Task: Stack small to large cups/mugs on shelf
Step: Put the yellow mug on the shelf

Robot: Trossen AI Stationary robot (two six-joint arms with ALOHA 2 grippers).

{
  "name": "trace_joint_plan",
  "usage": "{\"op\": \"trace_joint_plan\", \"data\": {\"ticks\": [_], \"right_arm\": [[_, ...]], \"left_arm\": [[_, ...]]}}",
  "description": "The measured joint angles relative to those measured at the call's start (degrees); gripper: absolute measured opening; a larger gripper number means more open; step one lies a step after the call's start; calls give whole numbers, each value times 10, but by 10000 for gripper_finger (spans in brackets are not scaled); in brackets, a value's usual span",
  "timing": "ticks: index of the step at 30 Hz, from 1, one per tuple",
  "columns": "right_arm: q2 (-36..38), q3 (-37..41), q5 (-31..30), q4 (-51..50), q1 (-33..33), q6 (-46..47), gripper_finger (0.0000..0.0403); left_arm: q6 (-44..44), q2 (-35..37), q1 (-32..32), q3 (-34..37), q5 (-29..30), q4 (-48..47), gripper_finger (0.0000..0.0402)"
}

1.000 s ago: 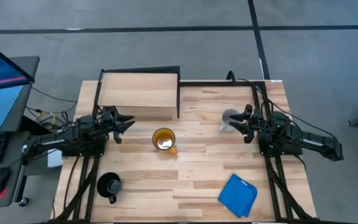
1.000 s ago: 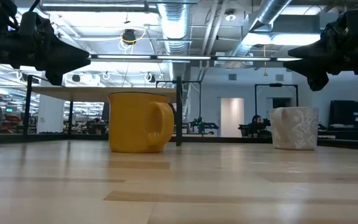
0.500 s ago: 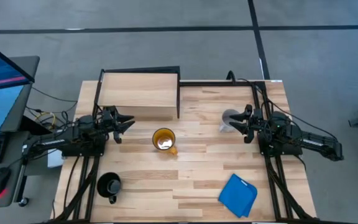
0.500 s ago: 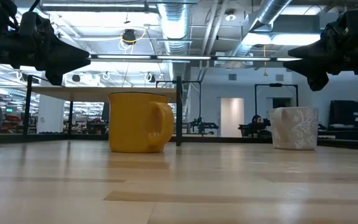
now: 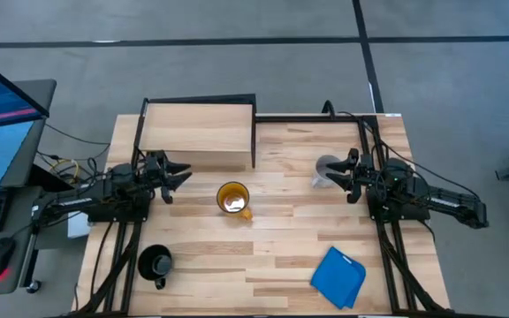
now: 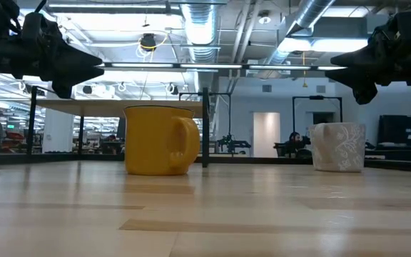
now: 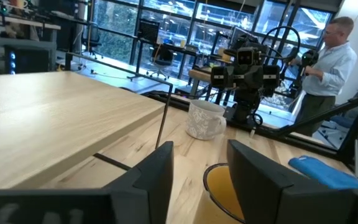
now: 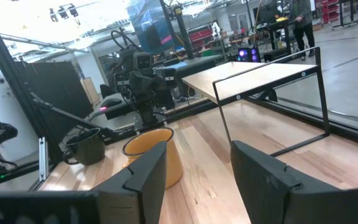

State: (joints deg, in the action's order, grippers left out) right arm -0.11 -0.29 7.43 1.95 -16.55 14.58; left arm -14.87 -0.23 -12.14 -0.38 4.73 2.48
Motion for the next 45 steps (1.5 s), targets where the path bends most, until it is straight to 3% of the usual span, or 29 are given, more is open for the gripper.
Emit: {"op": "trace_joint_plan", "data": {"ticks": [9,16,25,30,45], "right_arm": [[0,0,0,0,0,0,201],[0,0,0,0,0,0,201],[0,0,0,0,0,0,201],[0,0,0,0,0,0,201],[0,0,0,0,0,0,201]], "left_arm": [[-47,0,0,0,-17,-2,225],[42,-1,0,-19,-120,5,231],[74,-14,28,-88,-135,13,231],[84,-69,59,-117,-135,12,231],[128,-327,124,-274,-92,8,231]]}}
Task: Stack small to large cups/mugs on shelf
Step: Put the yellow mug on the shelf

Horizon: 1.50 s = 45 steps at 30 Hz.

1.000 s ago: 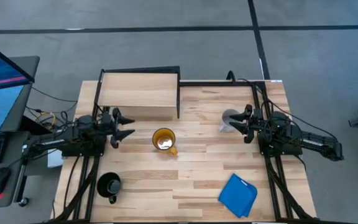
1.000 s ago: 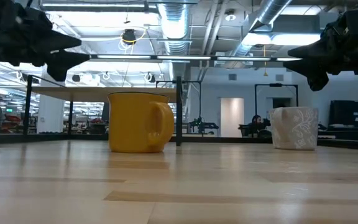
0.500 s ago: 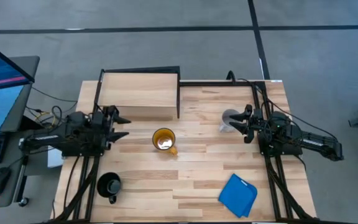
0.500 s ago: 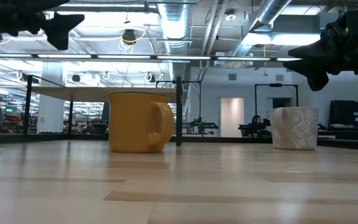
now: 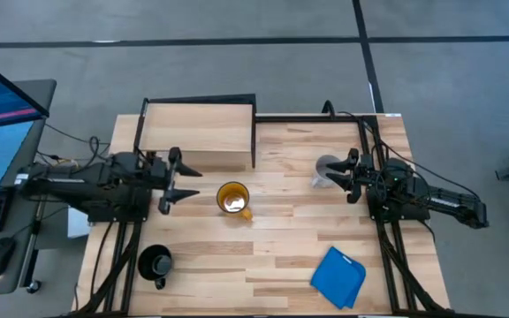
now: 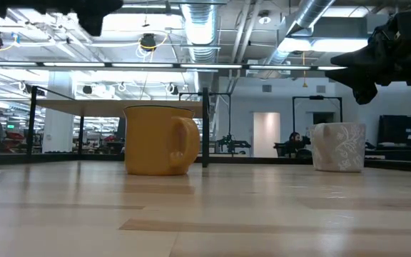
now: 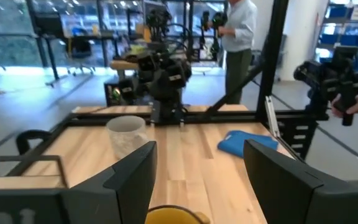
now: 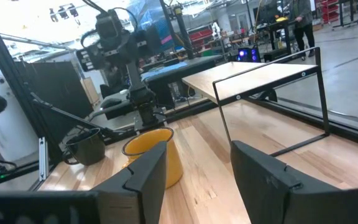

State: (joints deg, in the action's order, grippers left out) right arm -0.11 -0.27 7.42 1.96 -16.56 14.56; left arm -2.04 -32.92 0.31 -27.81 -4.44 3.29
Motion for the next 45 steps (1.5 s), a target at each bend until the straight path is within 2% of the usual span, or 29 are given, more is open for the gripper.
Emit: {"op": "trace_joint_plan", "data": {"ticks": [7,19,25,32,37,45], "right_arm": [[0,0,0,0,0,0,201],[0,0,0,1,0,0,201],[0,0,0,2,0,0,201],[0,0,0,2,0,0,201],[0,0,0,0,0,0,201],[-1,0,0,0,0,0,201]], "left_arm": [[-103,-105,24,-64,19,0,231],[-247,-304,111,-203,268,1,231],[-325,-394,142,-274,329,-20,231],[-485,-482,174,-339,418,-115,231],[-621,-538,189,-367,416,-164,231],[-798,-636,208,-392,344,-164,231]]}}
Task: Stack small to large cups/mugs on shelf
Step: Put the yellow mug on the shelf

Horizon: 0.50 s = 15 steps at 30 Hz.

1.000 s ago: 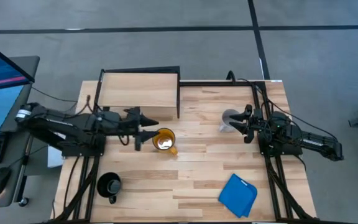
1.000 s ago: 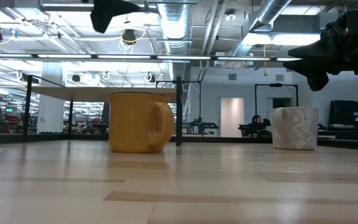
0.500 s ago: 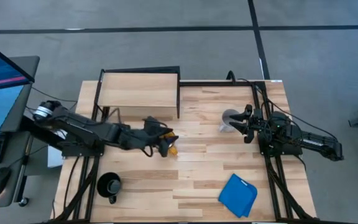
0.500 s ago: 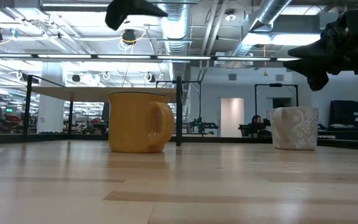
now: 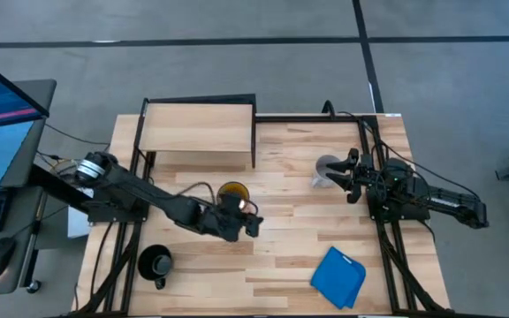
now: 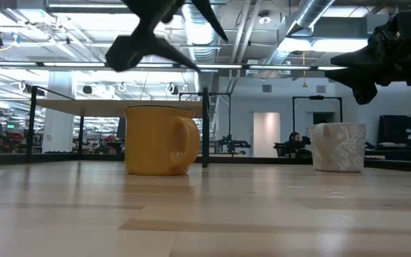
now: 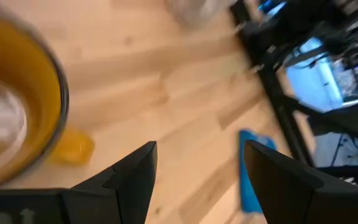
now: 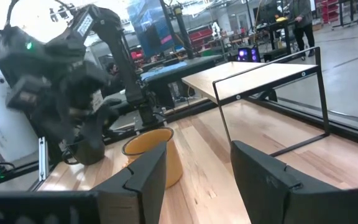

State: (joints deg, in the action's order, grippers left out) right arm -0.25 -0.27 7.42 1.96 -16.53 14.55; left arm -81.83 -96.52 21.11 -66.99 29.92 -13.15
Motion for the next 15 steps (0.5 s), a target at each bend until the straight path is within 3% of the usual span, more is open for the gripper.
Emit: {"op": "trace_joint_plan", "data": {"ticks": [8,15], "right_arm": [[-1,0,0,0,0,0,201],[-1,0,0,0,0,0,201]], "left_arm": [[-70,-58,4,-22,-30,-8,231],[-153,-59,2,-22,-57,-120,231]]}}
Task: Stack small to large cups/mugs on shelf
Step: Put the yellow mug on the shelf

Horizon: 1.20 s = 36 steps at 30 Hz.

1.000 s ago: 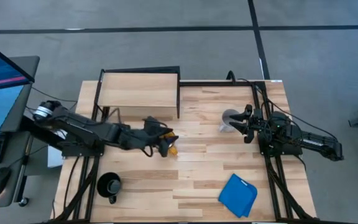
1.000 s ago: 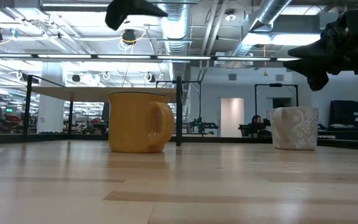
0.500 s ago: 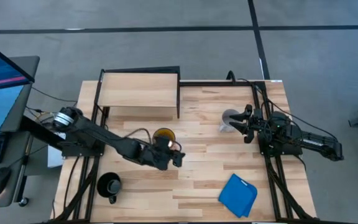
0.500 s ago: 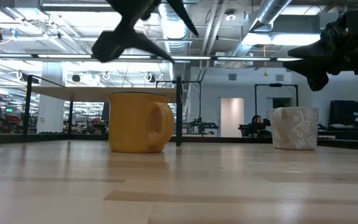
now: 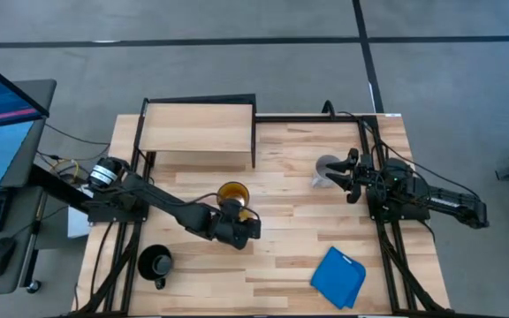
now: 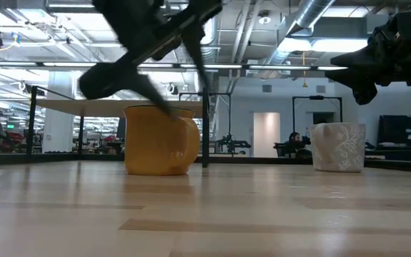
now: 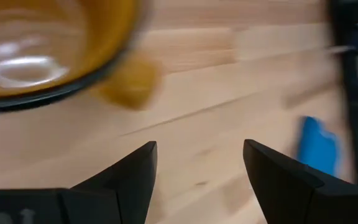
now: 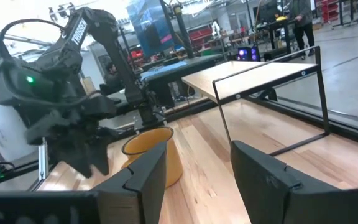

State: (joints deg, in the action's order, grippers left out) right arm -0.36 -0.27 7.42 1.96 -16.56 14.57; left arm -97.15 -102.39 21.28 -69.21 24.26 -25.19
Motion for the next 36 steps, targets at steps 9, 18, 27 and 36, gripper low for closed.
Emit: {"op": "trace_joint_plan", "data": {"ticks": [9,18,27,36], "right_arm": [[0,0,0,0,0,0,201],[0,0,0,0,0,0,201],[0,0,0,0,0,0,201],[0,0,0,0,0,0,201]], "left_arm": [[-58,0,-2,0,-11,-115,231],[-75,0,-25,0,-8,-168,231],[-73,1,-45,0,-18,-225,231],[-112,1,-55,1,-25,-321,231]]}}
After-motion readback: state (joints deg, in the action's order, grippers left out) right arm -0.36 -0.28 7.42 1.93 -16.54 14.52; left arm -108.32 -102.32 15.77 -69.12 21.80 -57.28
